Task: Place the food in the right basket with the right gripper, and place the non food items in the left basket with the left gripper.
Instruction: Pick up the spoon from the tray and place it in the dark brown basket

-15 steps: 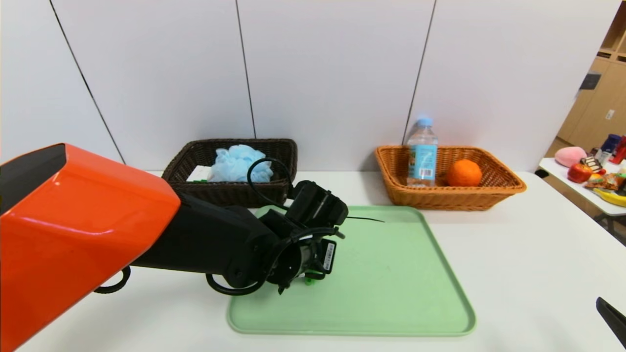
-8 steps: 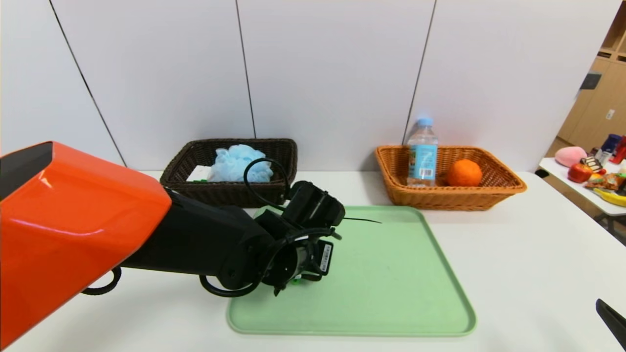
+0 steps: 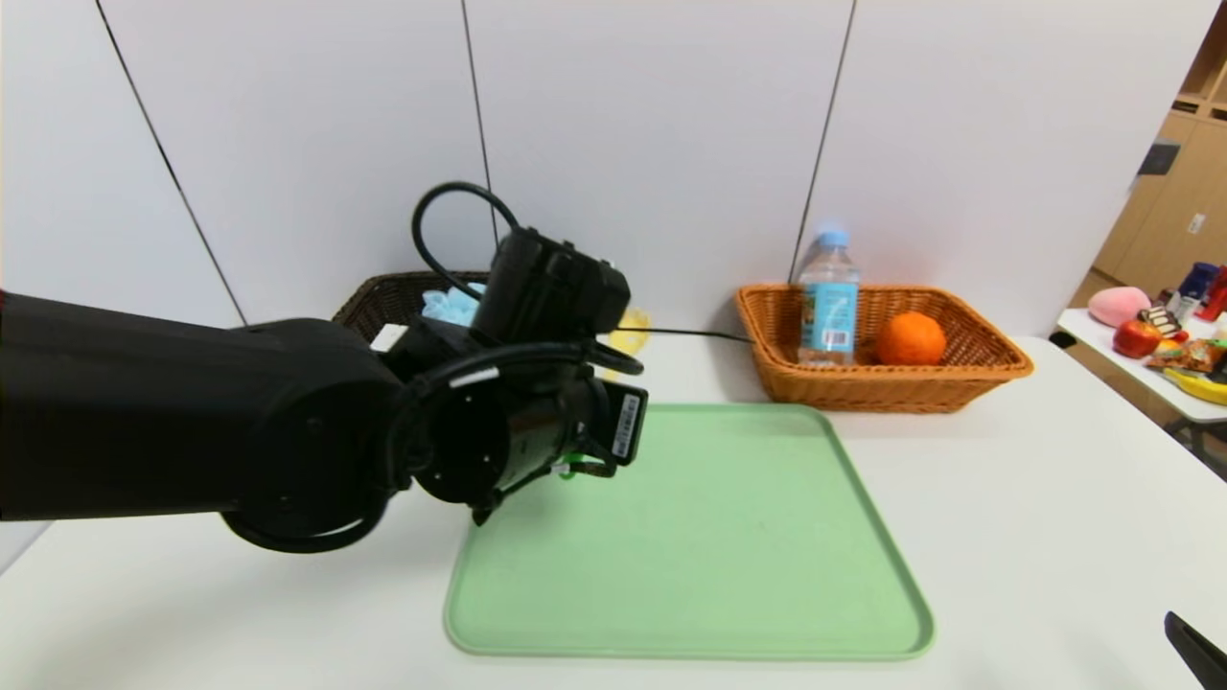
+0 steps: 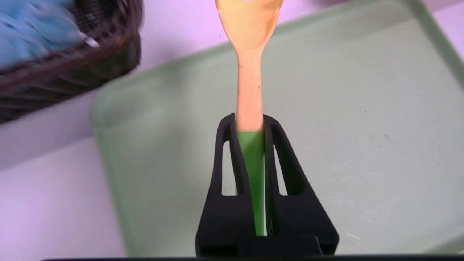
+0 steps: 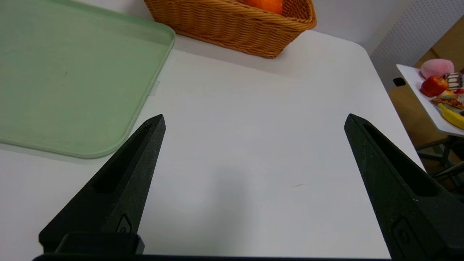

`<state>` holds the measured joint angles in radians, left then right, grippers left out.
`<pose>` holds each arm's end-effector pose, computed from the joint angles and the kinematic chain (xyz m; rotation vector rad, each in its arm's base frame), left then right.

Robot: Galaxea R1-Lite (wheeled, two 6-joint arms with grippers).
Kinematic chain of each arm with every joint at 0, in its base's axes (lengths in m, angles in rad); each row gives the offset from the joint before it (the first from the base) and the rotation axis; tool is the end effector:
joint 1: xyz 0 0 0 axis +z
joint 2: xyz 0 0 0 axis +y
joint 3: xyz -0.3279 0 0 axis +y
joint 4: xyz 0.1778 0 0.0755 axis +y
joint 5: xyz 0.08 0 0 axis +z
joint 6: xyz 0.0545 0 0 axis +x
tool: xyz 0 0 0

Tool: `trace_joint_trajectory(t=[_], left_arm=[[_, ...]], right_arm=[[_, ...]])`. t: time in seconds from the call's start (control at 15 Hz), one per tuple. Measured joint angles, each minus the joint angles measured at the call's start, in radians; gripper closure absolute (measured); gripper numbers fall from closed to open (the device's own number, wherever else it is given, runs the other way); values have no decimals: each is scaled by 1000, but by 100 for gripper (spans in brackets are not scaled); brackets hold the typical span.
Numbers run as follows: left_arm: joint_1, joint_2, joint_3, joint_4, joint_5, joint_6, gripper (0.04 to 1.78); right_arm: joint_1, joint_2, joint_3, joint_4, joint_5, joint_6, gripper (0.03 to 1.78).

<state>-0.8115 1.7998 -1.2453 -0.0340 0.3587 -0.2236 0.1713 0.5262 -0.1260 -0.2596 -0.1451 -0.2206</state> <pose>0.2748 -0.2617 0.2247 0.0735 0.4826 -0.3895 0.0430 -0.0006 0.1462 -0.2424 0.1355 0.0414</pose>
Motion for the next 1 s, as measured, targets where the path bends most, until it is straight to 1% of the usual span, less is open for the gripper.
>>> trace_joint_trajectory(t=[0.07, 0.2, 0.33, 0.47, 0.67, 0.8, 1.0], left_arm=[[29, -26, -7, 0, -2, 31, 168], [113, -58, -18, 0, -7, 95, 168], [247, -71, -41, 0, -36, 166, 168], [384, -66, -71, -1, -84, 233, 168], [528, -19, -100, -6, -126, 263, 168], [573, 19, -108, -32, -128, 262, 168], [600, 85, -109, -94, -126, 260, 168]], right_arm=[[0, -14, -3, 26, 0, 0, 11], [0, -39, -5, 47, 0, 0, 11], [0, -65, -4, 51, 0, -1, 10], [0, -78, -4, 51, 0, -2, 10], [0, -87, -11, 51, 0, -1, 10], [0, -89, -17, 51, 0, -1, 10], [0, -89, -23, 51, -1, -1, 10]])
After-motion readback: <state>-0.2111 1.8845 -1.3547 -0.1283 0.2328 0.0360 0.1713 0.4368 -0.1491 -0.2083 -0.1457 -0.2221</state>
